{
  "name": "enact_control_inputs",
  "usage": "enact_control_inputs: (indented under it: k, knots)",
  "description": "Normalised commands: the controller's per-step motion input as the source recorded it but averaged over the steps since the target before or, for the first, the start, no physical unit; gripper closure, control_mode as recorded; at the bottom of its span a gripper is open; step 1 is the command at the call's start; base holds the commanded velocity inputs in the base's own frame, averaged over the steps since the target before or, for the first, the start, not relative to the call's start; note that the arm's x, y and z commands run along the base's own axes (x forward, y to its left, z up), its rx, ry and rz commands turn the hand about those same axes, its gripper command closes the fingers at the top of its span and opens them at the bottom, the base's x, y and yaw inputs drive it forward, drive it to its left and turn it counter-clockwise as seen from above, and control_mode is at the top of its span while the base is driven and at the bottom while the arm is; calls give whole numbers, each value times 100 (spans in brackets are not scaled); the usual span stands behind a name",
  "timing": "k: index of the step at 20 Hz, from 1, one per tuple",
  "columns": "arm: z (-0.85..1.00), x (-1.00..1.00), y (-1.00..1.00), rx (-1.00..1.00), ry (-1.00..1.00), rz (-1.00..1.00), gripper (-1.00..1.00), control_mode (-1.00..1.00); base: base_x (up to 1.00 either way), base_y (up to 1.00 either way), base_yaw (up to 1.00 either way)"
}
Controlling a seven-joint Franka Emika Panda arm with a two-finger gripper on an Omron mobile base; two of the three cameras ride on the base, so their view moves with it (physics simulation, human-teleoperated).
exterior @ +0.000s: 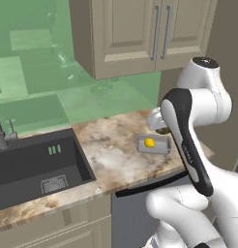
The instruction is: Take the lemon and potato out of the freezer and place them in the tupperware container on the counter. Then put the tupperware containing the vegetables back in the freezer.
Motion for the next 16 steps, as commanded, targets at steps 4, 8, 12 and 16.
enact_control_inputs:
  k: [4, 8, 12, 16]
  knots:
    - [-60, 66, -30, 7, 0, -19, 100, -100, 0, 0, 0]
    - [-57, 74, -46, 9, 1, -17, 100, -100, 0, 0, 0]
    - [-46, 65, -65, 10, 4, -16, 100, -100, 0, 0, 0]
    - [-49, 68, -48, 4, 0, -14, 100, -100, 0, 0, 0]
